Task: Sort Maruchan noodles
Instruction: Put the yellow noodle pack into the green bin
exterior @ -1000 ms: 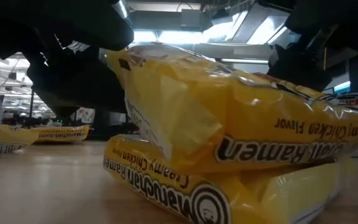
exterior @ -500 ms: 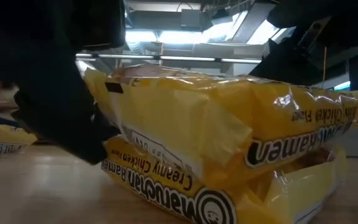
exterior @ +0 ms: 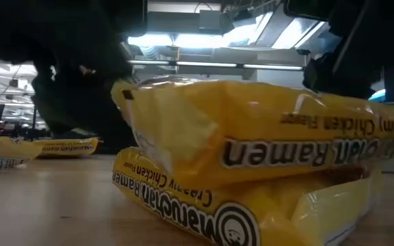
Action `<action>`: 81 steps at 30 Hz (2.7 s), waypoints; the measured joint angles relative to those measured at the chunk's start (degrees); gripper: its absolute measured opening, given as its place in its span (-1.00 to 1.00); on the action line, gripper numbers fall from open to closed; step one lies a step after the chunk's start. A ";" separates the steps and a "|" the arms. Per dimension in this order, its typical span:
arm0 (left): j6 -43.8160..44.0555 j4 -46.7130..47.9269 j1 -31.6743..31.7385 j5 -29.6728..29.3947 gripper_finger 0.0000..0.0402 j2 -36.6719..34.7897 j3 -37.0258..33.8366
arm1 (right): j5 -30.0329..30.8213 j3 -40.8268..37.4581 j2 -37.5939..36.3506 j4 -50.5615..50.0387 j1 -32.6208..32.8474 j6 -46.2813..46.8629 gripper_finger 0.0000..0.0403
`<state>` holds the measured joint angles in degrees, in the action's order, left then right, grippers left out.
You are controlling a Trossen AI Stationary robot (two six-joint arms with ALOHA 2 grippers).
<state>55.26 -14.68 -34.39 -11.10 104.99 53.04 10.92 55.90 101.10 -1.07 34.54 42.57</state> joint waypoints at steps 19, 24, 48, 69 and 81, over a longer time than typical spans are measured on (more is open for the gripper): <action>-0.87 -1.35 -2.72 -9.20 0.12 0.14 -0.04 | -2.61 2.57 4.61 1.32 -0.07 8.50 0.50; -0.89 -1.29 -2.98 -9.15 0.12 0.14 -0.04 | -1.70 2.57 4.61 5.01 -0.07 8.51 0.50; -3.40 -4.50 -2.98 -10.32 0.12 2.12 -0.13 | 4.03 2.48 6.96 14.92 -0.96 6.43 0.50; -6.05 -4.35 -2.74 -11.41 0.12 2.10 -0.13 | 3.44 2.51 7.85 18.00 -0.74 3.55 -0.50; -7.04 4.32 -2.76 -9.77 0.12 -5.33 -0.04 | 5.00 2.53 7.82 18.05 -0.83 -0.47 -0.67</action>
<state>48.22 -10.36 -37.15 -20.87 99.65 53.00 15.92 58.43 108.92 16.97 33.71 42.10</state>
